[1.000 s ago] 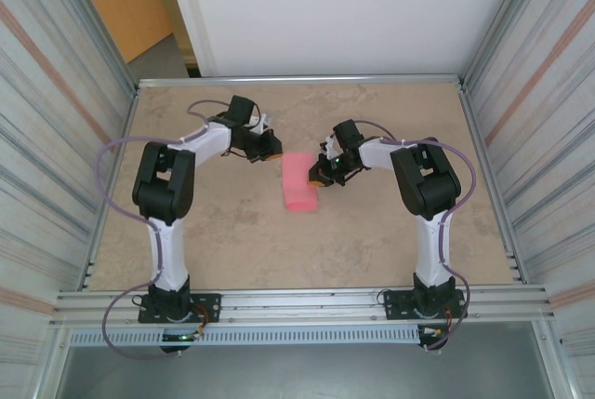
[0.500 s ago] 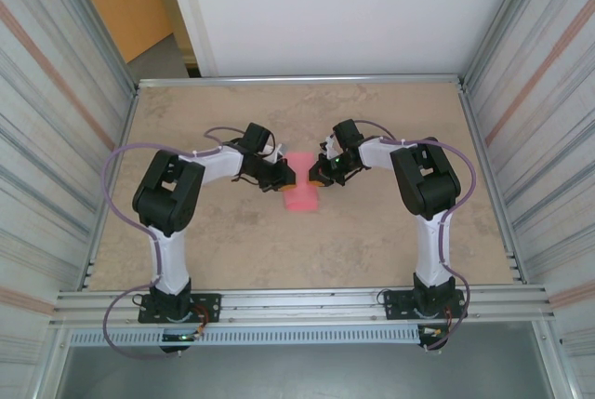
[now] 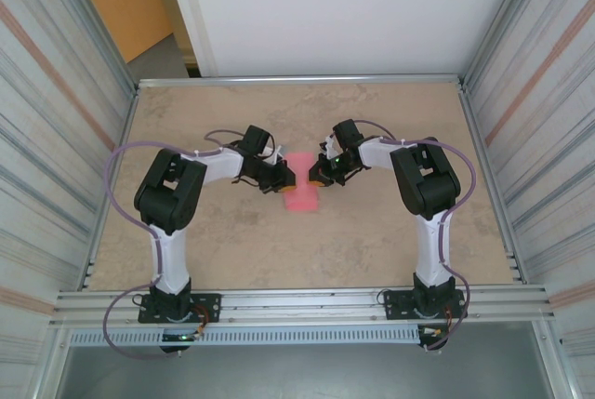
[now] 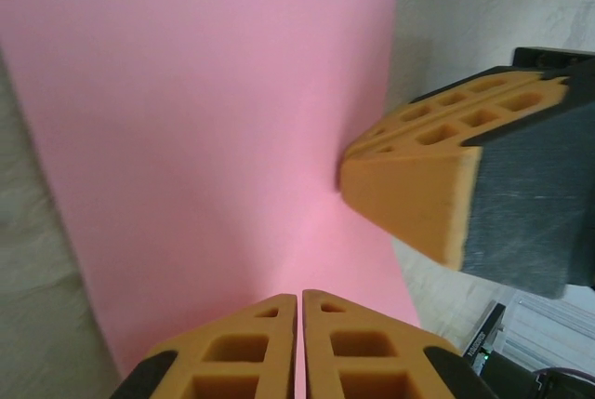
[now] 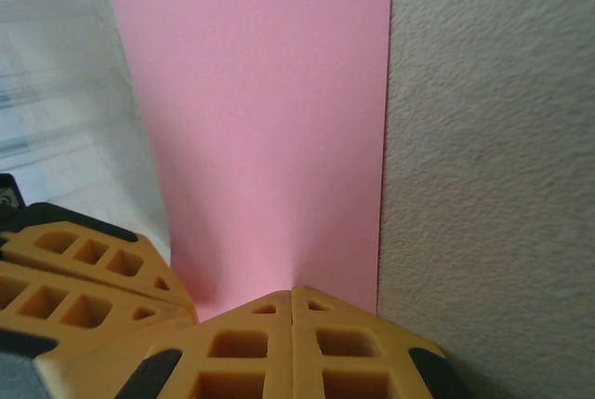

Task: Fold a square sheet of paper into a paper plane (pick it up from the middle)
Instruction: First fold the square sheet of paper in half at the center of the table.

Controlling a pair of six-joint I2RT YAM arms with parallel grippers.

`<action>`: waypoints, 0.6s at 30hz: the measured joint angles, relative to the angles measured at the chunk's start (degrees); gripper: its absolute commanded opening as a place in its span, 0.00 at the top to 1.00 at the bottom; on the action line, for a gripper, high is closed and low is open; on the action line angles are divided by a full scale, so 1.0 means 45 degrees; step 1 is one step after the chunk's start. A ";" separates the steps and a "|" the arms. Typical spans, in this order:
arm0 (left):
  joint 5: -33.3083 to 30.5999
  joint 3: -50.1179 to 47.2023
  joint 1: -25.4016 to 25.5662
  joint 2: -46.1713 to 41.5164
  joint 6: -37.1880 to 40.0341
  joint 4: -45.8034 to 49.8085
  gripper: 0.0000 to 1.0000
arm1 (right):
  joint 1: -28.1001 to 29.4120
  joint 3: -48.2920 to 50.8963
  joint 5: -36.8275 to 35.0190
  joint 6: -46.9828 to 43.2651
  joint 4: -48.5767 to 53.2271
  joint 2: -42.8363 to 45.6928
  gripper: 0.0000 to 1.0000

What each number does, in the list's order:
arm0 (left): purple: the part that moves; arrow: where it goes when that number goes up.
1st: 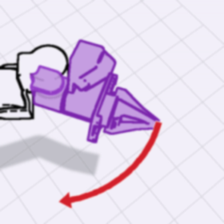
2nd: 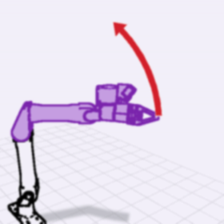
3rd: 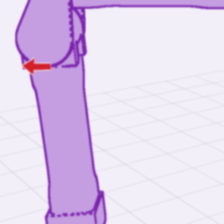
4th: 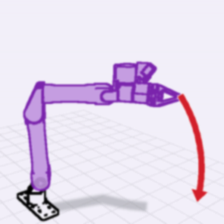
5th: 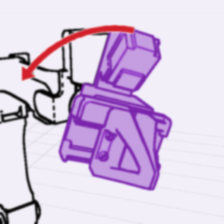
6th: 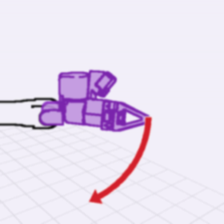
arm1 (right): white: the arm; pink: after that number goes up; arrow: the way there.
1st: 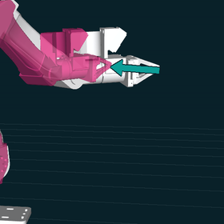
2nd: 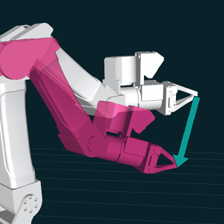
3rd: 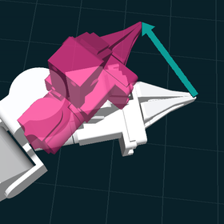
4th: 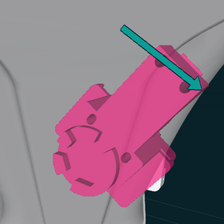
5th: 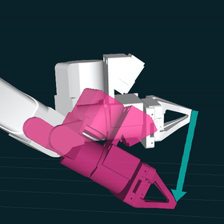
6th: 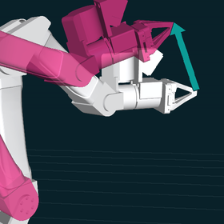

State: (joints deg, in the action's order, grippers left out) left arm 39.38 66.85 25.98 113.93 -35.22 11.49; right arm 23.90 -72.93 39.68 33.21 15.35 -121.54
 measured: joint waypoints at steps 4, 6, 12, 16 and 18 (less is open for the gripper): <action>-0.0121 -0.0393 -0.0160 0.0024 -0.0005 0.0044 0.90 | 0.0000 -0.0005 -0.0019 -0.0160 0.0029 0.0000 0.96; -0.0097 -0.0461 -0.0228 0.0024 0.0010 0.0029 0.90 | 0.0000 -0.0029 -0.0058 -0.0165 0.0068 0.0000 0.96; -0.0408 -0.0869 -0.0481 -0.0374 0.0189 0.0155 0.91 | 0.0010 -0.0151 -0.0097 -0.0175 0.0257 -0.0049 0.97; -0.1088 -0.1394 -0.0767 -0.1248 0.0151 0.0651 0.90 | 0.0010 -0.0170 -0.0097 -0.0180 0.0282 -0.0058 0.97; -0.1180 -0.1409 -0.0733 -0.1617 0.0083 0.0699 0.90 | 0.0010 -0.0170 -0.0092 -0.0185 0.0287 -0.0058 0.97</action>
State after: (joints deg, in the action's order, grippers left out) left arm 34.06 60.51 22.68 106.65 -34.85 14.63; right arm 23.94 -73.69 39.27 32.38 16.64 -121.80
